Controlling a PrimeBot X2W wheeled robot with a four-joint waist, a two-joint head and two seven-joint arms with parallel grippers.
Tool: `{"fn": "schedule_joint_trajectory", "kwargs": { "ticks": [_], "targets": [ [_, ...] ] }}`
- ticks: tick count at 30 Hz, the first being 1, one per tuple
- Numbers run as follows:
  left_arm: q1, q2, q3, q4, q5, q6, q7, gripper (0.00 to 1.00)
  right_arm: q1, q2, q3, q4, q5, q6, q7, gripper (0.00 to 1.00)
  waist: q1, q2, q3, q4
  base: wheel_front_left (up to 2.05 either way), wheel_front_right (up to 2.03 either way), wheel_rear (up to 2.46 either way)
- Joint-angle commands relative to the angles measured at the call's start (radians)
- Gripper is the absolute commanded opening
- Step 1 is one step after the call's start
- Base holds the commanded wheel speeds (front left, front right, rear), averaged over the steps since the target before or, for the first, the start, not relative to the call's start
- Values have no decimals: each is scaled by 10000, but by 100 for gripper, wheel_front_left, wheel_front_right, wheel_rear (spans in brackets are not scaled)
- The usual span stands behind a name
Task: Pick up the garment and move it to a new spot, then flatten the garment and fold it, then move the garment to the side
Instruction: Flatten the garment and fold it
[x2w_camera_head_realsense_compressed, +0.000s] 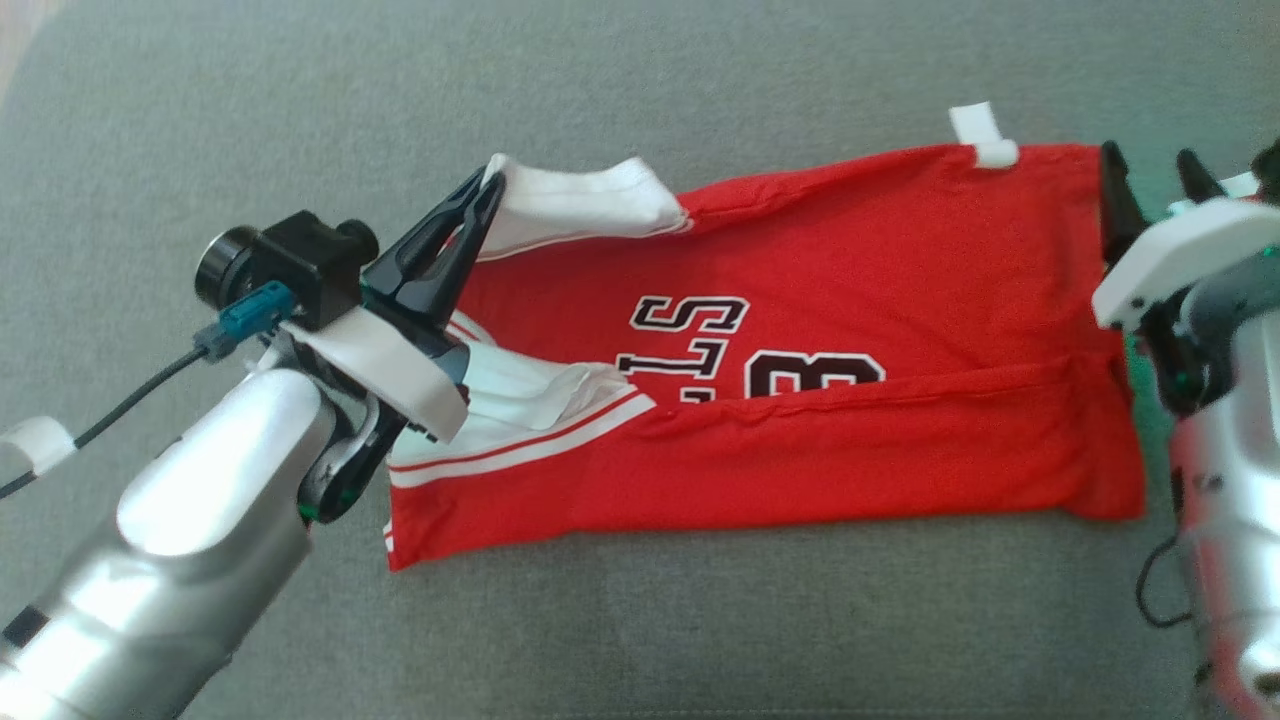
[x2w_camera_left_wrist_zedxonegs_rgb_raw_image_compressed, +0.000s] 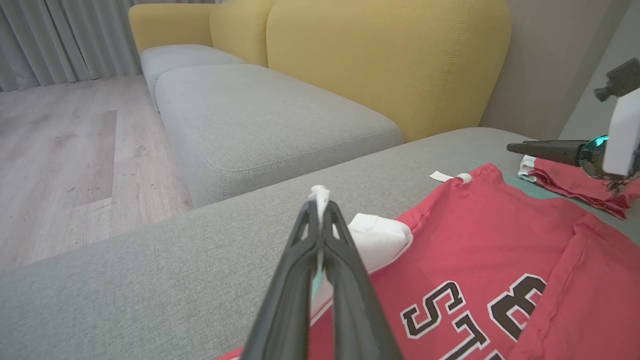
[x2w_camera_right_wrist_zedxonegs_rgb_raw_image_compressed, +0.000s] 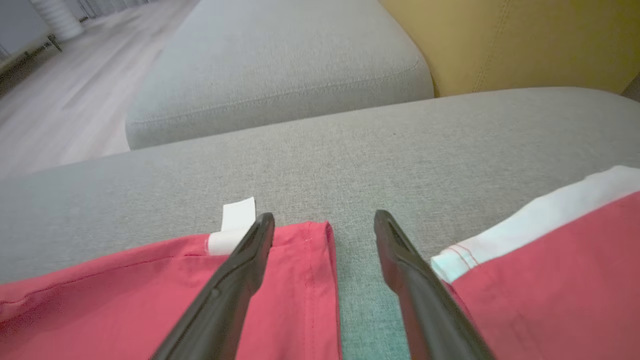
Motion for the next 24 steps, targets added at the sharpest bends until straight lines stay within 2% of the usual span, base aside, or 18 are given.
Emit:
{"fn": "schedule_joint_trajectory", "kwargs": {
  "ticks": [1,10,16,17,18,24],
  "targets": [
    [-314,473,401,-589,83,150,68,0,-654,-164,203,244,-171,-9,92,100,1,0,274,191,0,0,0],
    [-430,748,578,-1457,12,453,322,0,-2343,-805,986,2664,-1581,-9,428,100,1,0,1037,268,0,0,0],
    [-687,740,565,-1514,44,433,432,0,-3082,-795,1359,3770,-1481,-9,460,100,1,0,1291,266,0,0,0],
    [-728,747,566,-1488,49,425,443,0,-3170,-798,1469,3938,-1437,-9,496,42,1,0,1304,247,0,0,0],
    [-764,751,567,-1456,52,419,452,0,-3249,-824,1615,4057,-1438,-9,476,0,1,0,1304,220,0,0,0],
    [-928,815,674,-1189,27,429,400,0,-3613,-814,2097,4374,-1092,-9,-27,0,1,0,1106,-40,0,0,0]
  ]
}}
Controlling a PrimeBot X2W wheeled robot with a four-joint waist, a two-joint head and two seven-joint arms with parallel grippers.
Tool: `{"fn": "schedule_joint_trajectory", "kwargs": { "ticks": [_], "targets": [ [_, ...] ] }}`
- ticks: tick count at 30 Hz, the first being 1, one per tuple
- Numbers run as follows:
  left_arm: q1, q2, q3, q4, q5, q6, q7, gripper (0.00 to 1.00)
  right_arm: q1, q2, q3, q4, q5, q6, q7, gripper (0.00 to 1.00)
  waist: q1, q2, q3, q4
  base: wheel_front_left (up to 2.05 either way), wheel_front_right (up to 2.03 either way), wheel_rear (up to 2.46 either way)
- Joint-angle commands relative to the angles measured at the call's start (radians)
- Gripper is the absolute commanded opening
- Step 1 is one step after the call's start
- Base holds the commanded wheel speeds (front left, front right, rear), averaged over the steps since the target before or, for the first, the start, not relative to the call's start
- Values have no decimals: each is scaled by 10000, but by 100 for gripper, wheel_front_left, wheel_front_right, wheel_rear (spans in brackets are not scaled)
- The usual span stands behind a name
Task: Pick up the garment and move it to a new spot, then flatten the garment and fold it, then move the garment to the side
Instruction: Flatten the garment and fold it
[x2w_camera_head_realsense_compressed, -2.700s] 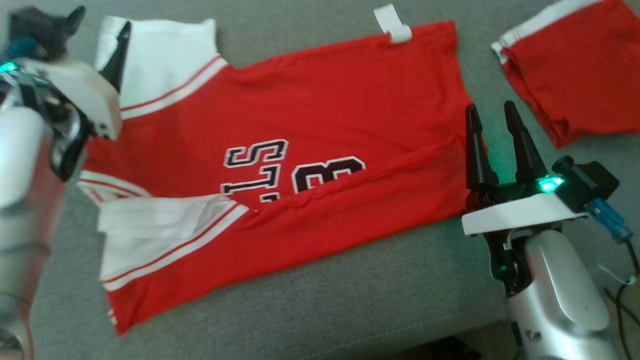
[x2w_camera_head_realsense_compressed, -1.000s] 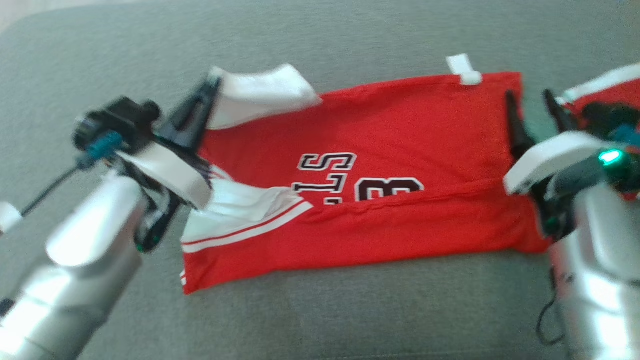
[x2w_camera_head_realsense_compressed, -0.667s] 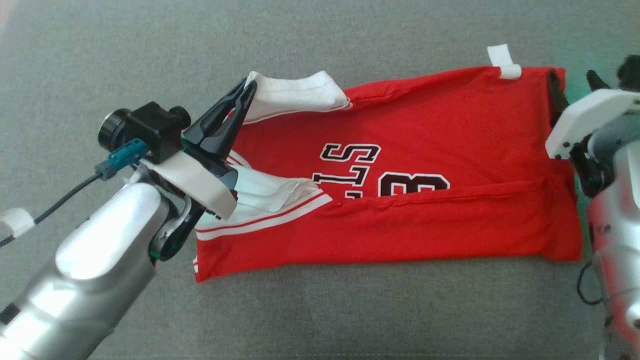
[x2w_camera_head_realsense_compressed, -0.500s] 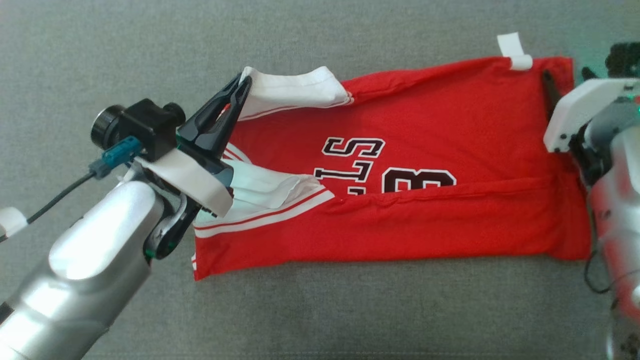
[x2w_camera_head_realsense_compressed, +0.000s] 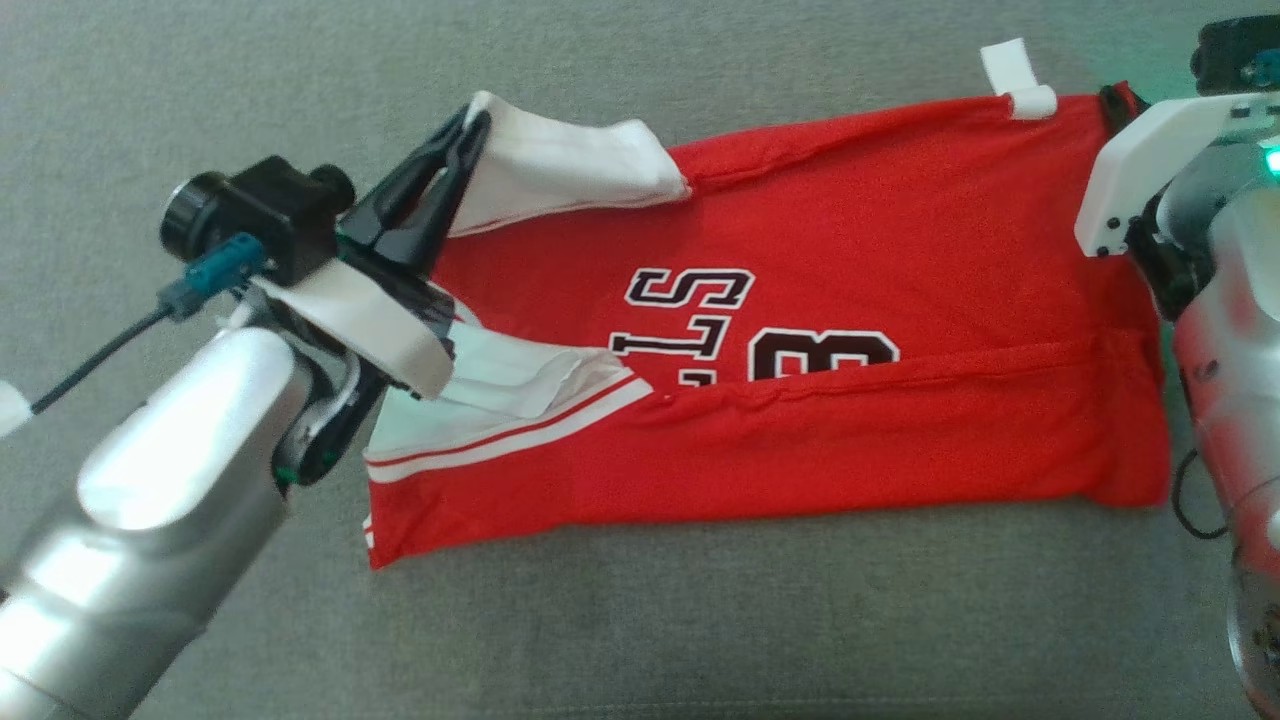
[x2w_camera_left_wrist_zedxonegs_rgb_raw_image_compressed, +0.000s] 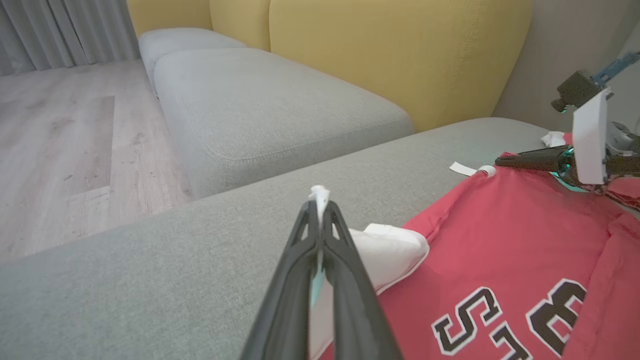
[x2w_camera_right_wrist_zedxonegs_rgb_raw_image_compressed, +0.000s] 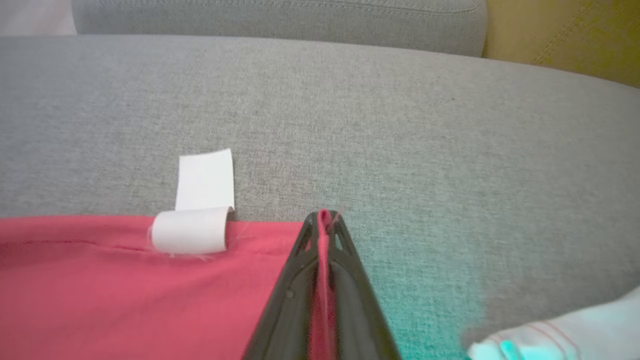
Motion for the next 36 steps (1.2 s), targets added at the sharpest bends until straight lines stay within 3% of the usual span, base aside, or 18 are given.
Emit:
{"fn": "schedule_joint_trajectory", "kwargs": {
  "ticks": [1,7,15,25,36],
  "targets": [
    [-470,467,610,-129,52,6,-89,0,-189,-16,208,-194,136,-9,-220,0,-1,0,-138,-145,0,0,0],
    [-1034,656,923,511,-30,-79,-107,0,-625,149,833,-432,1448,-9,-948,0,-1,0,-369,-536,0,0,0],
    [-2925,501,1136,2326,420,-277,-158,0,-1218,-390,1773,-1512,3360,-9,-1415,0,-1,0,-154,-964,0,0,0],
    [-5104,-445,1048,5189,1411,-225,-1532,0,-1548,-578,2322,-1651,4754,-9,-2178,0,-1,0,59,-1065,0,0,0],
    [-4572,-1316,879,6526,1323,-906,-1951,0,-1111,-991,3167,-1199,5691,-9,-2076,0,-1,0,-354,-602,0,0,0]
  ]
}}
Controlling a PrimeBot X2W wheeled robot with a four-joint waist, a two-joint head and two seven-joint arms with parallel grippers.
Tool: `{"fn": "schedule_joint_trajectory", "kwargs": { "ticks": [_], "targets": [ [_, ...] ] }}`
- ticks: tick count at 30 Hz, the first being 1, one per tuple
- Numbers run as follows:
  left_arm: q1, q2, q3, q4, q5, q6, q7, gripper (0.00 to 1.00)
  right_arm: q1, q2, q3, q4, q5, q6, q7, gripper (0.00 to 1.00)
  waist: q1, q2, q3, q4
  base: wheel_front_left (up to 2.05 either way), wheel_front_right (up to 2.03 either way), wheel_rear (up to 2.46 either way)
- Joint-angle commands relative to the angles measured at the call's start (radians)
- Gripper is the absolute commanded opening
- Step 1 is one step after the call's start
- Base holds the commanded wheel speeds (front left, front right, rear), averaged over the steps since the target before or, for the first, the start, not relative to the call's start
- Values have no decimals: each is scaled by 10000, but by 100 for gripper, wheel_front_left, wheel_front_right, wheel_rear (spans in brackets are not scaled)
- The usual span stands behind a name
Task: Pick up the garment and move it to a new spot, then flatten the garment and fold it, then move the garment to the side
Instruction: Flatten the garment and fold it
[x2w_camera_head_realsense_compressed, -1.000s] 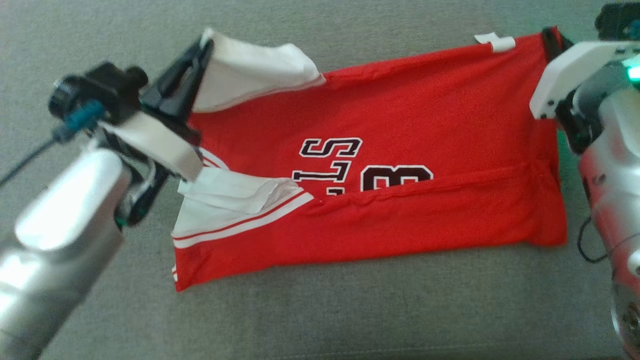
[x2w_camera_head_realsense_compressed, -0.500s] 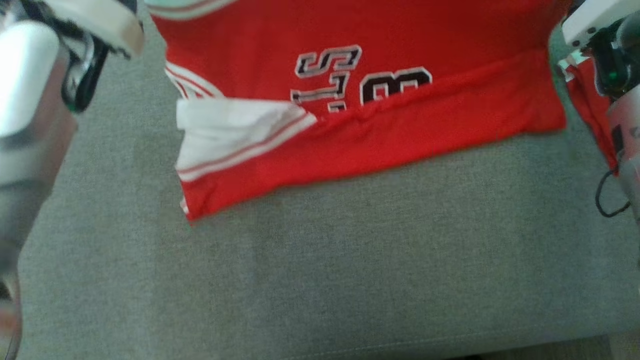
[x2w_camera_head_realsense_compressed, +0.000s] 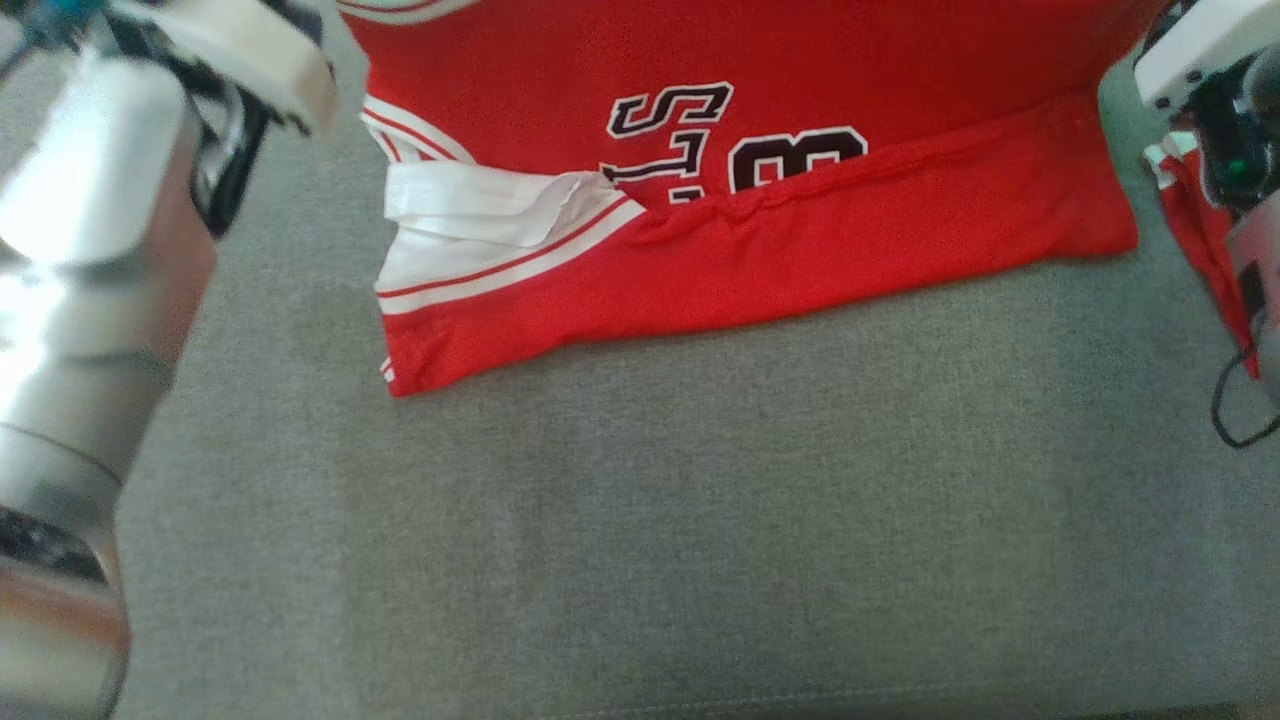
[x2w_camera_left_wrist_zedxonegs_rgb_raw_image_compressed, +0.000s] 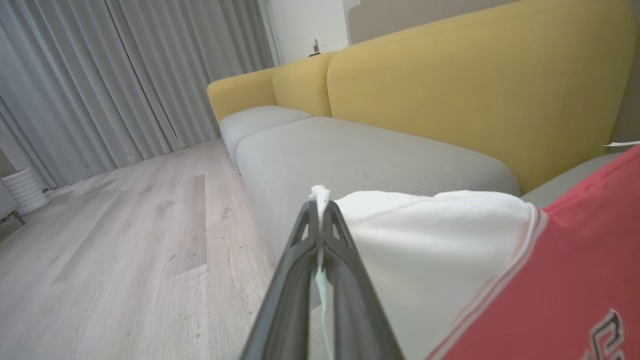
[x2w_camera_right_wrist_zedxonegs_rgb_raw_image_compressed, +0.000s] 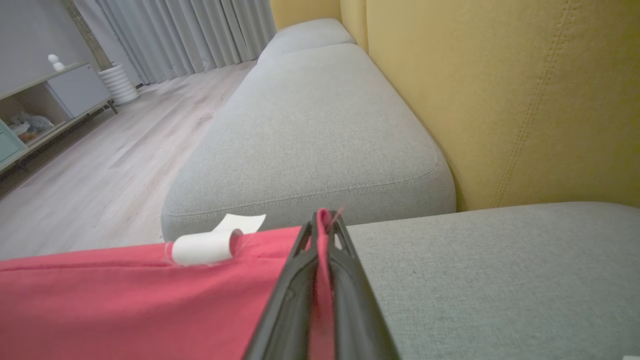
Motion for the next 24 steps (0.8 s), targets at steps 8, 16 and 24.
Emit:
{"fn": "schedule_joint_trajectory", "kwargs": {
  "ticks": [8,16,24],
  "targets": [
    [1016,322,-50,-289,-398,-319,-86,0,1142,-616,821,-346,858,-9,360,0,0,0,-638,403,0,0,0],
    [2259,867,-980,-1122,-695,-397,623,0,2250,-1166,1643,-505,1533,-9,1034,0,0,0,-1087,482,0,0,0],
    [3583,1870,-2395,-2766,-1634,-402,2630,0,3129,-1760,2794,-744,1737,-9,1839,0,0,0,-1567,415,0,0,0]
  ]
}}
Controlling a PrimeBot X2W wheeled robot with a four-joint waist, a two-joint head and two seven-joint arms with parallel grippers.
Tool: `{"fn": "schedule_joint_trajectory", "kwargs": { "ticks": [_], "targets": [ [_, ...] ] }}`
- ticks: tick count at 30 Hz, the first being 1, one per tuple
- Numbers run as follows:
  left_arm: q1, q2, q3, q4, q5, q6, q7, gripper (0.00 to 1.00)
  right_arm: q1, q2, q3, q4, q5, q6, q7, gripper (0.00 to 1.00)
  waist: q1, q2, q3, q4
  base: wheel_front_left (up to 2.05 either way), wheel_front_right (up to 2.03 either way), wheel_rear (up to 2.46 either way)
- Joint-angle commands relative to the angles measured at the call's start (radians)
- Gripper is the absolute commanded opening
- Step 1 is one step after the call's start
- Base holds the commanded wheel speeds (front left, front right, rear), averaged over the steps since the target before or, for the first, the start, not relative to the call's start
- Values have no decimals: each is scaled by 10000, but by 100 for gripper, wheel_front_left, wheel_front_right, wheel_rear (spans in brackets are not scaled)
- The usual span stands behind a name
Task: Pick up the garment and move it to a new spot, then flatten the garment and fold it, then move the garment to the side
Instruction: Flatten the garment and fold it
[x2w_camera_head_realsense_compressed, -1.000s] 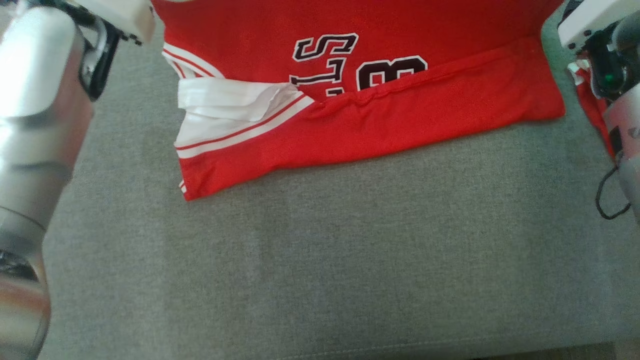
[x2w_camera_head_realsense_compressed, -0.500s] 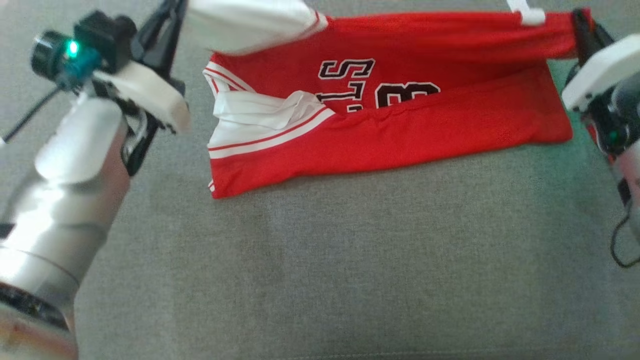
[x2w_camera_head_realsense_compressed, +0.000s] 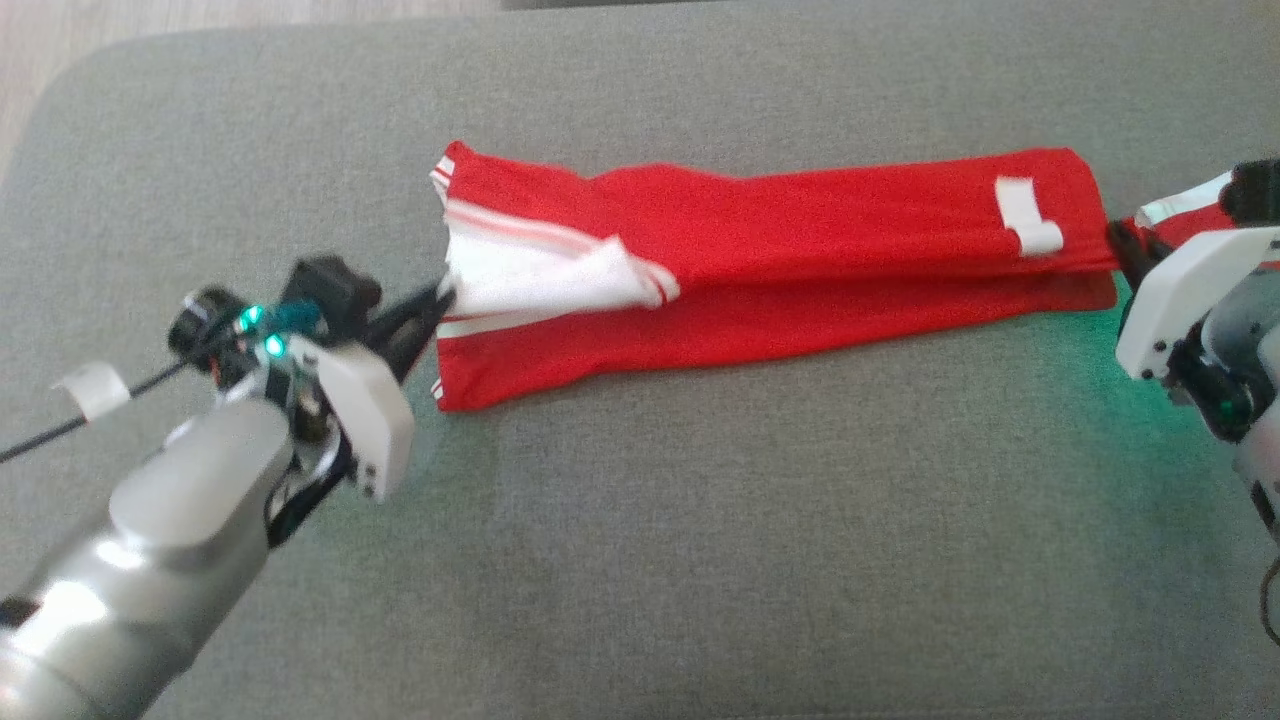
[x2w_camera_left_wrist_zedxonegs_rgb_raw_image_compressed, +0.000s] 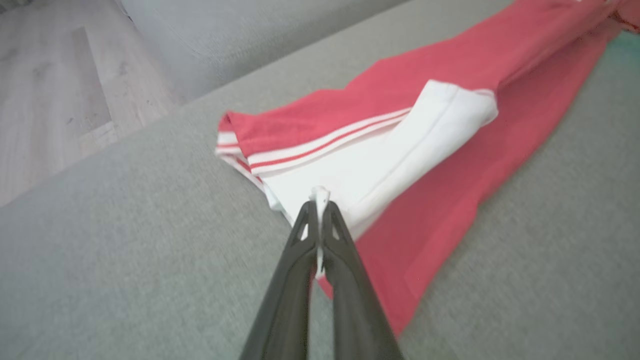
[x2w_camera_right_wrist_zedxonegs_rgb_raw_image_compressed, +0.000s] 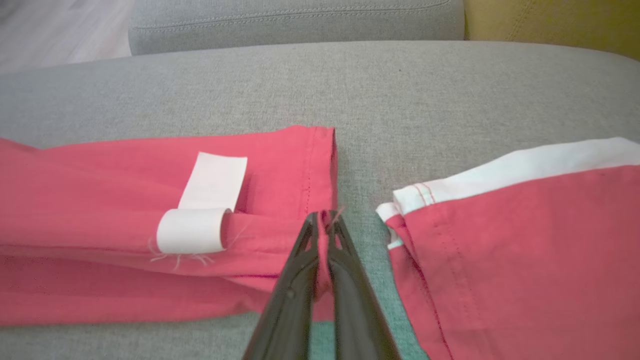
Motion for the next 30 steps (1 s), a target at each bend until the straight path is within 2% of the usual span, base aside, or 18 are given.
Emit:
{"fn": "schedule_joint_trajectory", "kwargs": {
  "ticks": [1,5,11,12,13,14,16,22,24,26,30],
  "targets": [
    [-275,633,195,-386,-116,19,190,0,95,-344,197,-297,87,-9,62,0,2,-1,-81,-33,0,0,0],
    [-15,987,-68,-905,-223,21,525,0,240,-556,651,-421,171,-9,355,0,2,-1,-129,-77,0,0,0],
    [170,990,-113,-1090,-269,196,526,0,278,-537,857,-353,611,-9,730,0,2,-1,-144,-148,0,0,0],
    [197,959,-107,-1061,-280,247,499,0,269,-501,812,-295,704,-9,701,64,2,-1,-155,-162,0,0,0],
    [216,909,-60,-1024,-287,355,401,31,252,-437,737,-225,833,-9,696,100,2,-1,-166,-174,0,0,0],
    [225,848,30,-987,-296,509,229,100,224,-369,662,-186,972,-9,710,100,2,-1,-183,-190,0,0,0],
    [205,687,272,-972,-371,747,-216,100,96,-311,446,-241,1210,-9,416,100,2,-1,-229,-216,0,0,0],
    [41,23,1551,-1007,-818,1590,-2232,100,-204,42,-534,-473,1680,-9,-1828,100,2,-1,-571,-274,0,0,0],
    [241,-124,1855,-1074,-1084,1545,-2459,100,-201,418,-650,-639,1540,-9,-2740,100,2,-1,-800,-352,0,0,0],
    [484,-216,2419,-1236,-1275,1790,-2642,100,-120,798,-794,-805,1315,-9,-3520,100,2,-1,-1014,-416,0,0,0],
    [1013,-374,3410,-1850,-1136,2280,-2711,100,108,1213,-1135,-1158,475,-9,-3931,100,2,-1,-1193,-431,0,0,0]
  ]
}}
